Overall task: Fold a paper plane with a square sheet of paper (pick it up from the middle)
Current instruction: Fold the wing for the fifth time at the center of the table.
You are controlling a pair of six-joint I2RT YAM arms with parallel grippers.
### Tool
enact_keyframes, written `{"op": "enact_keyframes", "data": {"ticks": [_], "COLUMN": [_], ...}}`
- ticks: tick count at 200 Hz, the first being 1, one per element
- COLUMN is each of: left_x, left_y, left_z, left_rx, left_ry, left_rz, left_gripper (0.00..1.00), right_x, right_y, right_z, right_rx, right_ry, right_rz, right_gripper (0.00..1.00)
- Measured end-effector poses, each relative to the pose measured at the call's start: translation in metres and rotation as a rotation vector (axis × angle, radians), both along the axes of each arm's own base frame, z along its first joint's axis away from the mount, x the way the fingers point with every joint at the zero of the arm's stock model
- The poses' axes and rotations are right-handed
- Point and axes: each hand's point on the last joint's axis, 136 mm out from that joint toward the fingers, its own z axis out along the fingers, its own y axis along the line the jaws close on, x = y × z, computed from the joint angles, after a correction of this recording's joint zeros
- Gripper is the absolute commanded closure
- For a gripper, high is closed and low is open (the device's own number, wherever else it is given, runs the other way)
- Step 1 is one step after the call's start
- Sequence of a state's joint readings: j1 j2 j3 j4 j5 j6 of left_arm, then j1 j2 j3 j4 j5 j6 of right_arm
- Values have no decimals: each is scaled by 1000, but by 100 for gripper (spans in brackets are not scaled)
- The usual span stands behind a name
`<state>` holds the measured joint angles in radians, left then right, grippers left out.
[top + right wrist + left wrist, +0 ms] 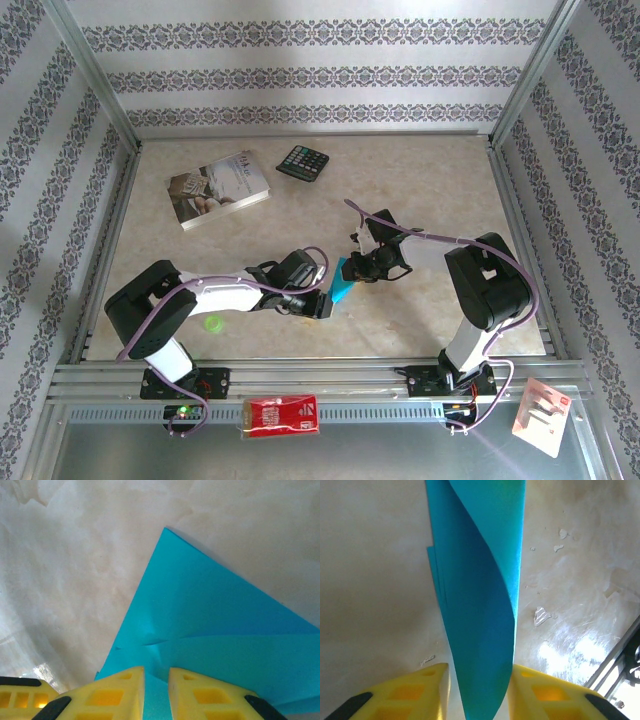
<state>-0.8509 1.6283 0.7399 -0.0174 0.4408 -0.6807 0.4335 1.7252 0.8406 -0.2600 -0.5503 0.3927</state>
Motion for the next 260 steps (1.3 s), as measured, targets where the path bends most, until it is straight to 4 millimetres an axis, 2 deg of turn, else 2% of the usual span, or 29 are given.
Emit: {"op": "enact_keyframes", "data": {"ticks": [54, 97, 111, 154, 176, 201, 228, 260], "left_x": [-4, -6, -6, -7, -7, -3, -1, -7], "left_y": [2, 3, 4, 3, 4, 6, 5, -11], "left_z": [-4, -7, -8, -5, 6, 28, 48, 52], "left_rx": [-21, -32, -36, -52, -66, -88, -112, -140], "left_ry": [28, 41, 46, 58, 37, -26, -95, -80], "left_rz": [14, 27, 33, 31, 31, 35, 24, -27], "left_gripper": [81, 83, 82, 71, 66, 66, 76, 85], "right_x": [0, 0, 0, 0, 0, 0, 0, 0], "right_y": [0, 0, 0, 0, 0, 0, 0, 0], "right_z": [0, 0, 0, 0, 0, 0, 0, 0], "right_rx": [0, 0, 0, 0, 0, 0, 0, 0], "right_ry": [0, 0, 0, 0, 0, 0, 0, 0], "right_rz": [0, 0, 0, 0, 0, 0, 0, 0], "right_gripper": [76, 76, 76, 76, 76, 76, 76, 76]}}
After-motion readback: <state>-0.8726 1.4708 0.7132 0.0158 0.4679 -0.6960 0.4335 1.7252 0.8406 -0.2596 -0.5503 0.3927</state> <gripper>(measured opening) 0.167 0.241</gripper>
